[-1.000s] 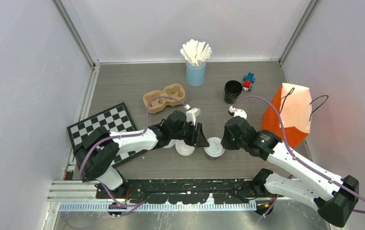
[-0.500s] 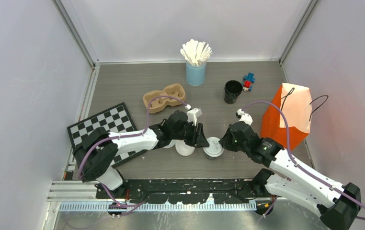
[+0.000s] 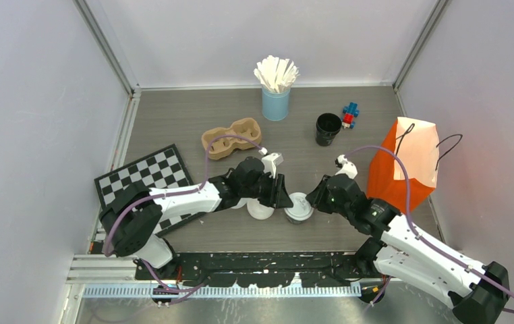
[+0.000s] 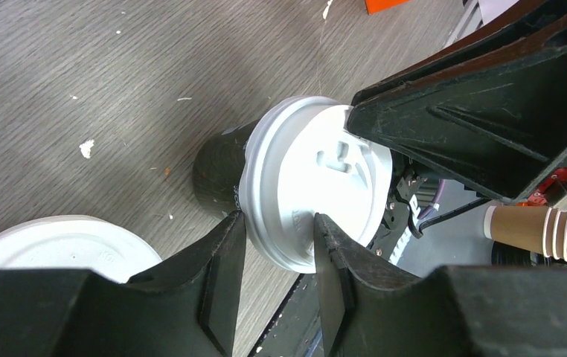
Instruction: Pack the takeout coffee
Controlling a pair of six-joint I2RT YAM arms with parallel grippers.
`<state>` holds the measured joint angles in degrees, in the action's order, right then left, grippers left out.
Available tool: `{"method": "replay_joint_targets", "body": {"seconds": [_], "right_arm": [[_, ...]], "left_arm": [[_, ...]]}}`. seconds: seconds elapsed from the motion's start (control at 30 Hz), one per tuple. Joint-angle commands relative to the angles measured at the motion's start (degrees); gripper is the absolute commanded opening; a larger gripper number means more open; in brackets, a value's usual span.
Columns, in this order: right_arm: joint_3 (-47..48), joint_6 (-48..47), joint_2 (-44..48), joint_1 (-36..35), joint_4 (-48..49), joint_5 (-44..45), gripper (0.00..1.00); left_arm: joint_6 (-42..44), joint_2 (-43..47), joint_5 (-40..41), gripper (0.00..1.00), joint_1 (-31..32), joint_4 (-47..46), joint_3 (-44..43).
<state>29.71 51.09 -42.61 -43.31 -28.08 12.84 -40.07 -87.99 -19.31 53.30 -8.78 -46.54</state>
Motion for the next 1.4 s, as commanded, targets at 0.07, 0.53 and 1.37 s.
{"method": "replay_joint_targets", "body": {"seconds": [0.07, 0.53, 1.37], "right_arm": [[10.5, -4.4, -6.52, -0.42, -9.1, 0.7, 0.33], [13.14, -2.67, -1.13, -0.32, -18.43, -3.49, 0.4], [1.48, 1.81, -0.58, -0.3, -9.87, -1.71, 0.26]], "left_arm": [[0.32, -0.2, 5.01, 0.37, 0.75, 4.63, 1.27], [0.58, 0.02, 7.63, 0.37, 0.84, 7.09, 0.3], [2.06, -1.27, 8.18, 0.38, 0.93, 8.6, -0.83]]}}
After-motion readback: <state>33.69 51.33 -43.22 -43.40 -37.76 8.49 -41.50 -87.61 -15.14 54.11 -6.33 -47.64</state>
